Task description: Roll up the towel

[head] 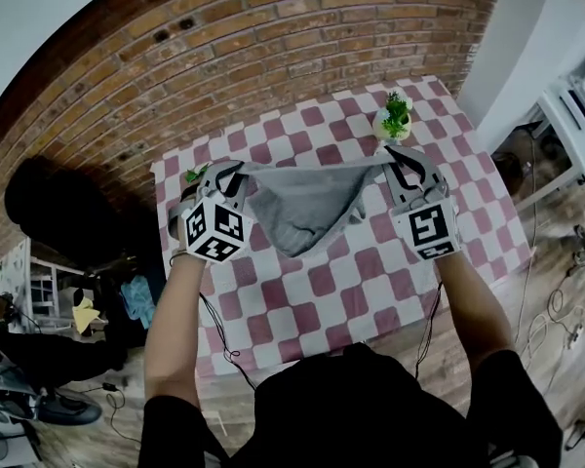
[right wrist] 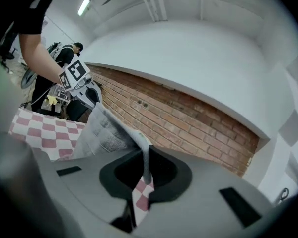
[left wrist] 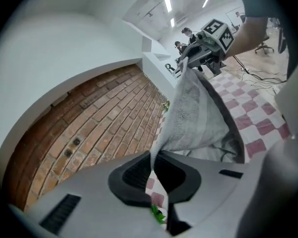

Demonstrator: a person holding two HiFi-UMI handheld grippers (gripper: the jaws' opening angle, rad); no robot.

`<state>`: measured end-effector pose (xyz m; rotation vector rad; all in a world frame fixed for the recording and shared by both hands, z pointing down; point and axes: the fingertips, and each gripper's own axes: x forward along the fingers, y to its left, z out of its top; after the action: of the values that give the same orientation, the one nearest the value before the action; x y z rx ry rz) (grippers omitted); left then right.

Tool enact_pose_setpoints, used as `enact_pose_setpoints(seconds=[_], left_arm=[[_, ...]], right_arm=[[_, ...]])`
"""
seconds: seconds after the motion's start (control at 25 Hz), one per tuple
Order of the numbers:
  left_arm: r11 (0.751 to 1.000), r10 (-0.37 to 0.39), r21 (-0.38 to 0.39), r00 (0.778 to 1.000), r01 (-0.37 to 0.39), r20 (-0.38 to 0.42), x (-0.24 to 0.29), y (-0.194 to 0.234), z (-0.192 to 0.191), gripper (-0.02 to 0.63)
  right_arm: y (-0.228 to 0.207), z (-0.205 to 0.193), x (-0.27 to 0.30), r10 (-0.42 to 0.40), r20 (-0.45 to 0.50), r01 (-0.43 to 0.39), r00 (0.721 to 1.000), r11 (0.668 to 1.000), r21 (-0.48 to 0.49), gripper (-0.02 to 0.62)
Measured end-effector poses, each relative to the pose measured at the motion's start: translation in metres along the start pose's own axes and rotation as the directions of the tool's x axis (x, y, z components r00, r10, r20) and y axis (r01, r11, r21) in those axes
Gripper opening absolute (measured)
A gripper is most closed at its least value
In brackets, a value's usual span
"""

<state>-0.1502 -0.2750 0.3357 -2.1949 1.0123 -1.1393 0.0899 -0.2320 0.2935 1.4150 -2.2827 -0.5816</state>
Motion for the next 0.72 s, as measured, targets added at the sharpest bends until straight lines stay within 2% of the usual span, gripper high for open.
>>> enact_pose_setpoints(seconds=[0.12, 0.24, 0.32, 0.4, 0.48, 0.56, 0.64, 0.72], left_arm=[[0.999, -0.025, -0.022, 0.997, 0.023, -0.070, 0.046, 0.042, 0.000, 0.015], [0.999, -0.013, -0.035, 0.985, 0.007, -0.170, 0.082, 0.097, 0.004, 0.015], [0.999, 0.049, -0.007, 0.974, -0.052, -0.223, 0.094, 0.151, 0.019, 0.015], [0.985, 0.174, 0.056, 0.955, -0.166, -0.241, 0.087, 0.221, 0.048, 0.015], [0.938, 0.345, 0.112, 0.919, -0.329, -0.192, 0.058, 0.297, 0.094, 0.015], [0.876, 0.476, 0.144, 0.872, -0.459, -0.116, 0.016, 0.358, 0.142, 0.015], [0.830, 0.545, 0.188, 0.836, -0.526, -0.066, -0.025, 0.394, 0.177, 0.015], [0.799, 0.576, 0.239, 0.816, -0.551, -0.044, -0.057, 0.409, 0.195, 0.015]], right_arm=[[-0.025, -0.023, 0.062, 0.081, -0.121, -0.081, 0.989, 0.997, 0.004, 0.008], [-0.061, -0.034, 0.119, 0.100, -0.227, -0.113, 0.969, 0.993, -0.044, 0.008], [-0.099, -0.010, 0.157, 0.079, -0.227, -0.101, 0.971, 0.991, -0.086, 0.008], [-0.145, 0.039, 0.190, 0.029, -0.181, -0.056, 0.983, 0.988, -0.147, 0.008], [-0.202, 0.107, 0.206, -0.075, -0.096, 0.051, 0.993, 0.972, -0.231, 0.008], [-0.256, 0.179, 0.204, -0.183, 0.015, 0.179, 0.983, 0.937, -0.301, 0.008], [-0.288, 0.238, 0.192, -0.220, 0.101, 0.241, 0.970, 0.916, -0.319, 0.008], [-0.300, 0.277, 0.177, -0.220, 0.158, 0.262, 0.963, 0.904, -0.338, 0.008]])
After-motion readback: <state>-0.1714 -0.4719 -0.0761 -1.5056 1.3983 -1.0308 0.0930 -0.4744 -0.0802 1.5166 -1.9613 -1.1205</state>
